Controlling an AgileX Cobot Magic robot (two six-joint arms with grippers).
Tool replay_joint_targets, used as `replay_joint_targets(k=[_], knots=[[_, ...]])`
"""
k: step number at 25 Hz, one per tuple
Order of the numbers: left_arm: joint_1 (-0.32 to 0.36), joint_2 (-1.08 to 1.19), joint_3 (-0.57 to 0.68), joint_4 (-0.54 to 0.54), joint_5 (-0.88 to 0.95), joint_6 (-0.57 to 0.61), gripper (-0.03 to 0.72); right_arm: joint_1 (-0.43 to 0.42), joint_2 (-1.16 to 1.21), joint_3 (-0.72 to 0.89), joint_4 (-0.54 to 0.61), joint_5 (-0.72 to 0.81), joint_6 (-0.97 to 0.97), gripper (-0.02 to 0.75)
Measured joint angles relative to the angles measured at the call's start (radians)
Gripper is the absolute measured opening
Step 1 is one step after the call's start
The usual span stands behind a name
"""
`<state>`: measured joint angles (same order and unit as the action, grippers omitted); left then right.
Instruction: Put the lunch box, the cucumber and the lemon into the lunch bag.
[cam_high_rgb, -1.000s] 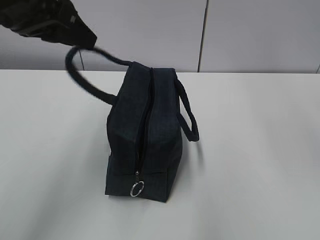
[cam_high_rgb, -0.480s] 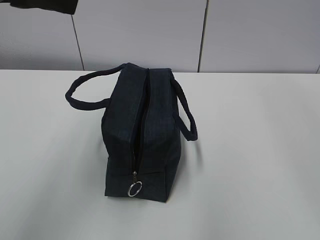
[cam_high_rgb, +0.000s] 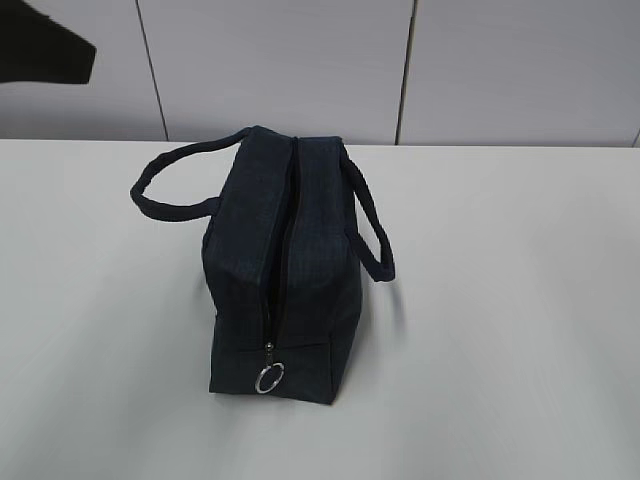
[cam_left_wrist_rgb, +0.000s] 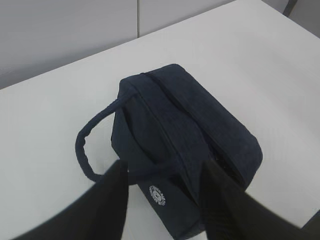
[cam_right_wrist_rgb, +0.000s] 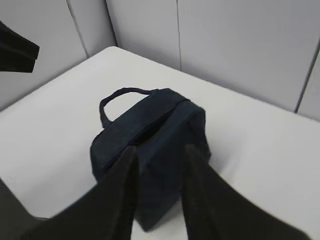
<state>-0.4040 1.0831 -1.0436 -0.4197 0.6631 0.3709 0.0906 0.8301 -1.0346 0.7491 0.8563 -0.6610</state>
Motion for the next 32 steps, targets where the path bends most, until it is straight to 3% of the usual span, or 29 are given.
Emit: replay_joint_targets(k=[6, 13, 24, 32], knots=[[0.0, -0.085, 0.092, 0.0, 0.001, 0.0, 0.321, 0.0, 0.008, 0.062, 0.094, 0.029, 0.023, 0.225], [0.0, -0.112, 0.107, 0.004, 0.027, 0.0, 0.321, 0.014, 0.042, 0.062, 0.096, 0.089, -0.092, 0.204], [0.0, -0.116, 0.107, 0.019, 0.053, 0.0, 0.321, 0.215, 0.042, 0.133, -0.151, 0.013, -0.104, 0.151], [0.0, -0.116, 0.111, 0.021, 0.055, 0.0, 0.321, 0.241, 0.046, 0.278, -0.209, -0.158, -0.104, 0.149]])
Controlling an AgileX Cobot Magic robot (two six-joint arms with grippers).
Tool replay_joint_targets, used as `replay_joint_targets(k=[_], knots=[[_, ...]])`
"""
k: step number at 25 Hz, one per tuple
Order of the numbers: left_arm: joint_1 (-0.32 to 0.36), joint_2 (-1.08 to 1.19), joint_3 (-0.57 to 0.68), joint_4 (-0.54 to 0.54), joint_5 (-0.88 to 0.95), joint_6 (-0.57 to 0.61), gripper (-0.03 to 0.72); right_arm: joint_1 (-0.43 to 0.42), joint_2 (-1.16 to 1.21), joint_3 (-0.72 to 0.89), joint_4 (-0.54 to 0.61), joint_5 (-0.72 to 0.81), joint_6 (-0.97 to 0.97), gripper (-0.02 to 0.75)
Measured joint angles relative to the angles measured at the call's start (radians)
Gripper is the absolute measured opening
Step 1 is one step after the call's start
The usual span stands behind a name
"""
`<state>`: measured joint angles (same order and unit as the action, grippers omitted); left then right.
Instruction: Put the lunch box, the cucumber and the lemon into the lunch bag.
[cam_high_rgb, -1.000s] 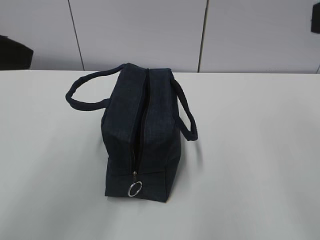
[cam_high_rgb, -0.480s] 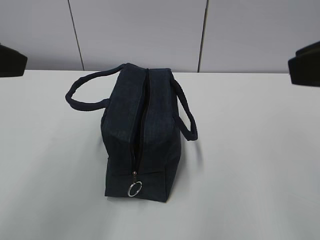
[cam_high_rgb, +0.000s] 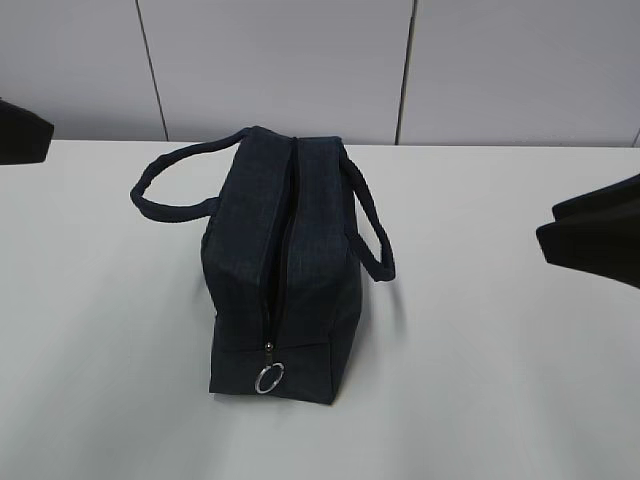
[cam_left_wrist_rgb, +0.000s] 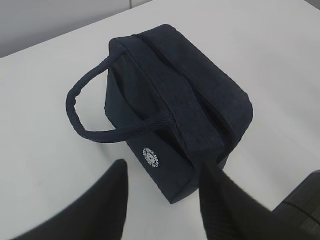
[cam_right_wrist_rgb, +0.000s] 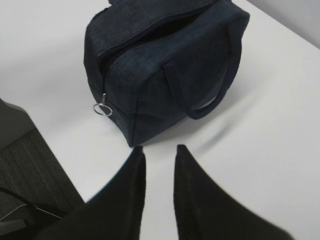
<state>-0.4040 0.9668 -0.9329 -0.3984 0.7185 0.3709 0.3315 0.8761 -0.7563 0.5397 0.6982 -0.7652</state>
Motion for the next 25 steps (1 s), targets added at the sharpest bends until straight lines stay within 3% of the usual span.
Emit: replay_joint_targets(k=[8, 11, 15, 25], knots=[[0.0, 0.0, 0.003, 0.0, 0.0, 0.0, 0.321, 0.0, 0.136, 0.02, 0.01, -0.032, -0.036, 0.149], [0.0, 0.0, 0.003, 0.0, 0.0, 0.0, 0.321, 0.019, 0.188, 0.02, 0.087, -0.045, -0.1, 0.148], [0.0, 0.0, 0.003, 0.0, 0.0, 0.0, 0.321, 0.14, 0.232, 0.02, 0.209, -0.101, -0.176, 0.131], [0.0, 0.0, 0.003, 0.0, 0.0, -0.006, 0.321, 0.439, 0.448, 0.02, 0.276, -0.336, -0.096, 0.096]])
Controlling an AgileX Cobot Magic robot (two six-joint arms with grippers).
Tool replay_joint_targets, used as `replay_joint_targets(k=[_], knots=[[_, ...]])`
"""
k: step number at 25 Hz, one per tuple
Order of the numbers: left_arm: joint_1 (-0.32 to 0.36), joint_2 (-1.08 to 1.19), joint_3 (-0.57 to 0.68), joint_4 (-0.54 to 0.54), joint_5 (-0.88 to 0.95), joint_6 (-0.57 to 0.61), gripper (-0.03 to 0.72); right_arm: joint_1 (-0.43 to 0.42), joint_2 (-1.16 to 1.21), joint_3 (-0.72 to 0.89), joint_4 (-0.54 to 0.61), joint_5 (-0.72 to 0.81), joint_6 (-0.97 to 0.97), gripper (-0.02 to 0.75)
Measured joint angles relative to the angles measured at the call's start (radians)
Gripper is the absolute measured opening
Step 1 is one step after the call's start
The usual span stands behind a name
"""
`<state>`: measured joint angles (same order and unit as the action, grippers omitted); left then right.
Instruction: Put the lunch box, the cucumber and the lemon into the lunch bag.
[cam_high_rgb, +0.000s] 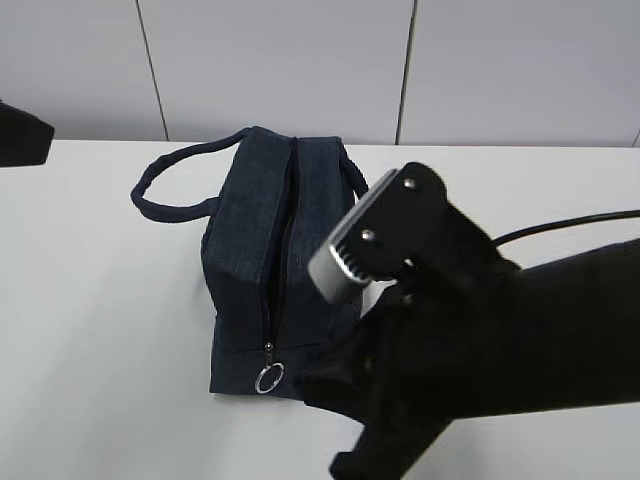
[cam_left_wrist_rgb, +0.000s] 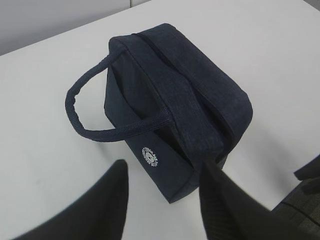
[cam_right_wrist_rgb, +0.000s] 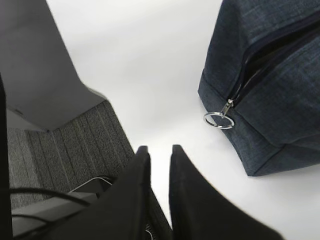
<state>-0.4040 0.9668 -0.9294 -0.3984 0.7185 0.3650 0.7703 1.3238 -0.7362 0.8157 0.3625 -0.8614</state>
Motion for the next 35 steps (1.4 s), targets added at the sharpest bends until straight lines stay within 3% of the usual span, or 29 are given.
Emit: replay_joint_targets(k=[5, 11, 16, 19, 25, 35], knots=[[0.0, 0.0, 0.0, 0.0, 0.0, -0.002, 0.302, 0.036, 0.128, -0.002, 0.073, -0.16, 0.138, 0.096], [0.0, 0.0, 0.0, 0.0, 0.0, -0.002, 0.286, 0.036, 0.243, -0.052, 0.188, -0.165, 0.157, 0.129], [0.0, 0.0, 0.0, 0.0, 0.0, -0.002, 0.284, 0.036, 0.268, -0.077, 0.285, -0.137, 0.16, 0.383], [0.0, 0.0, 0.0, 0.0, 0.0, -0.002, 0.284, 0.036, 0.278, -0.08, 0.383, -0.16, 0.16, 0.447], [0.0, 0.0, 0.0, 0.0, 0.0, -0.002, 0.283, 0.036, 0.34, -0.086, 0.569, -0.225, 0.16, 0.465], [0.0, 0.0, 0.0, 0.0, 0.0, -0.002, 0.28, 0.036, 0.425, -0.138, 0.703, -0.286, 0.16, 0.466]])
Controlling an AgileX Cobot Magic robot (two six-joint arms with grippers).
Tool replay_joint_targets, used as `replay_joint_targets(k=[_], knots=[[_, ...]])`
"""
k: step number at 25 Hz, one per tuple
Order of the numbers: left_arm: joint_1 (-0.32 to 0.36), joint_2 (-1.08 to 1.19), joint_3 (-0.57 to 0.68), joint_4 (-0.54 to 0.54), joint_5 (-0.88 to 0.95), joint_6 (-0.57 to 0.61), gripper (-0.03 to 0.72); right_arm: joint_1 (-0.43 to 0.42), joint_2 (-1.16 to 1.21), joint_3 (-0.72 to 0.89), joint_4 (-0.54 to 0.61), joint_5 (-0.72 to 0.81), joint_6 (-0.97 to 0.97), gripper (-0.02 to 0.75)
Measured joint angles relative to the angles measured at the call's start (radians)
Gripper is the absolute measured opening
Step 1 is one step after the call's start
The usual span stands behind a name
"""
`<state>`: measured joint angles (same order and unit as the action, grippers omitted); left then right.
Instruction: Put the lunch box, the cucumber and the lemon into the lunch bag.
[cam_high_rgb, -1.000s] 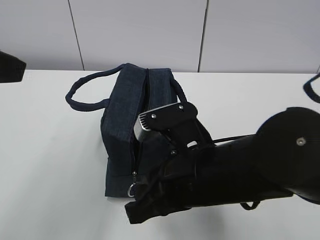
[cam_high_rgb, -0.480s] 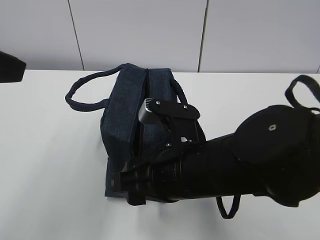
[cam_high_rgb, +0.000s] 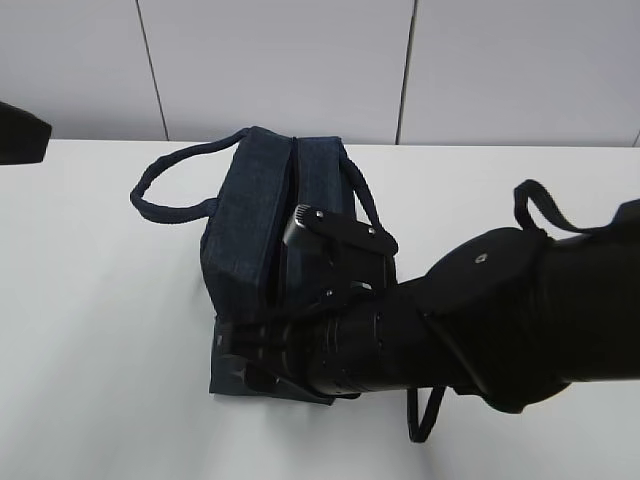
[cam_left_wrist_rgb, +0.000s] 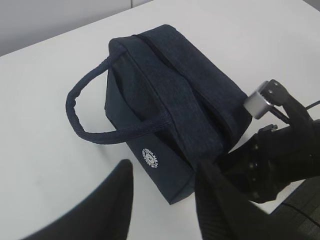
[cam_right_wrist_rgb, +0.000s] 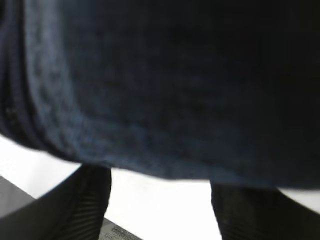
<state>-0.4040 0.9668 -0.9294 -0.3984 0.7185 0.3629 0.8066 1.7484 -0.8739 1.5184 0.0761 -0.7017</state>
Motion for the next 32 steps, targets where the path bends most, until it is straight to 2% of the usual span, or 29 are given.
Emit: replay_joint_targets(k=[13, 22, 27, 32], knots=[[0.0, -0.002, 0.0, 0.0, -0.002, 0.0, 0.275, 0.0, 0.072, -0.019, 0.09, -0.031, 0.0, 0.463], [0.0, -0.002, 0.0, 0.0, -0.015, 0.0, 0.269, 0.0, 0.074, -0.023, 0.096, -0.054, 0.0, 0.389], [0.0, -0.002, 0.0, 0.0, -0.021, 0.0, 0.268, 0.0, 0.074, -0.023, 0.097, -0.059, 0.002, 0.272], [0.0, -0.002, 0.0, 0.0, -0.021, 0.0, 0.268, 0.0, 0.074, -0.023, 0.098, -0.044, 0.002, 0.236]])
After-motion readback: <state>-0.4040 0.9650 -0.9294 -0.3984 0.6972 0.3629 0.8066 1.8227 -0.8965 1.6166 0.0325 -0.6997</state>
